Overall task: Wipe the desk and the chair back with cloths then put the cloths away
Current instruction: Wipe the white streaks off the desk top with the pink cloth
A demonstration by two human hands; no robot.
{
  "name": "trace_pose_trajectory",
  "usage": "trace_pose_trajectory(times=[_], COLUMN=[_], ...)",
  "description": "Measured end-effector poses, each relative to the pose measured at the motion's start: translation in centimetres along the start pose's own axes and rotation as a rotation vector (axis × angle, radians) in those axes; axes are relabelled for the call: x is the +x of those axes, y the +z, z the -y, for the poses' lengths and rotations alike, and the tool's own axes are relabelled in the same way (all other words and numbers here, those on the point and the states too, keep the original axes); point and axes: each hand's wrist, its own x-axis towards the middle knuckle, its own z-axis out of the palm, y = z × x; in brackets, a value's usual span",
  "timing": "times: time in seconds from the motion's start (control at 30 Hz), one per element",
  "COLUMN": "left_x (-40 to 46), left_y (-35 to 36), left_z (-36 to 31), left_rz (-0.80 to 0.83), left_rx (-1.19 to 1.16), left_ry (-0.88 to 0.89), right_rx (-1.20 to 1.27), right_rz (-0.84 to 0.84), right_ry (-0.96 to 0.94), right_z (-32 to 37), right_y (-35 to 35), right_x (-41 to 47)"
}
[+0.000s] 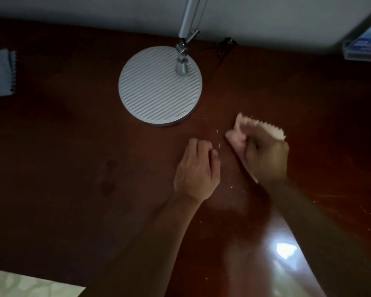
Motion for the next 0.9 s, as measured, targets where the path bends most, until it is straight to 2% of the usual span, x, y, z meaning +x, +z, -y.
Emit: trace_pose_trajectory(times=[0.1, 0.17, 0.33, 0.43, 0.5, 0.67, 0.77, 0.83, 0.9], left_x=[0.0, 0.0, -0.2, -0.2, -0.2, -0.1, -0.1, -0.1, -0.1], left_y=[0.0, -0.2, -2.0, -2.8, -2.8, -2.5, -2.6, -2.6, -2.6], left_z=[0.2, 0.3, 1.2, 2.5, 3.1, 3.0, 3.0, 3.0, 3.0], left_rz=[-0.005, -0.013, -0.068, -0.049, -0.042, -0.072, -0.069, -0.078, -0.084], left_rx=[-0.033, -0.074, -0.089, -0.023, -0.009, 0.005, 0.0, 0.002, -0.001], left_ry=[0.006, 0.0, -0.064, -0.02, 0.009, 0.022, 0.029, 0.026, -0.001], right_rx=[0.017, 0.0, 0.006, 0.009, 0.0, 0.101, 0.028, -0.031, 0.088], right_rz=[-0.042, -0.008, 0.177, 0.12, 0.11, 0.04, 0.074, 0.092, 0.185], right_ry=[0.073, 0.06, -0.189, -0.223, -0.241, -0.118, -0.096, -0.136, -0.244], right_z=[1.6, 2.7, 3.2, 2.6, 2.9, 6.7, 7.0, 6.8, 6.6], right_y=[1.9, 2.9, 1.5, 0.7, 0.9, 3.2, 4.9, 4.9, 4.0], right_x=[5.3, 5.6, -3.8, -6.2, -4.3, 4.0, 7.2, 6.8, 3.8])
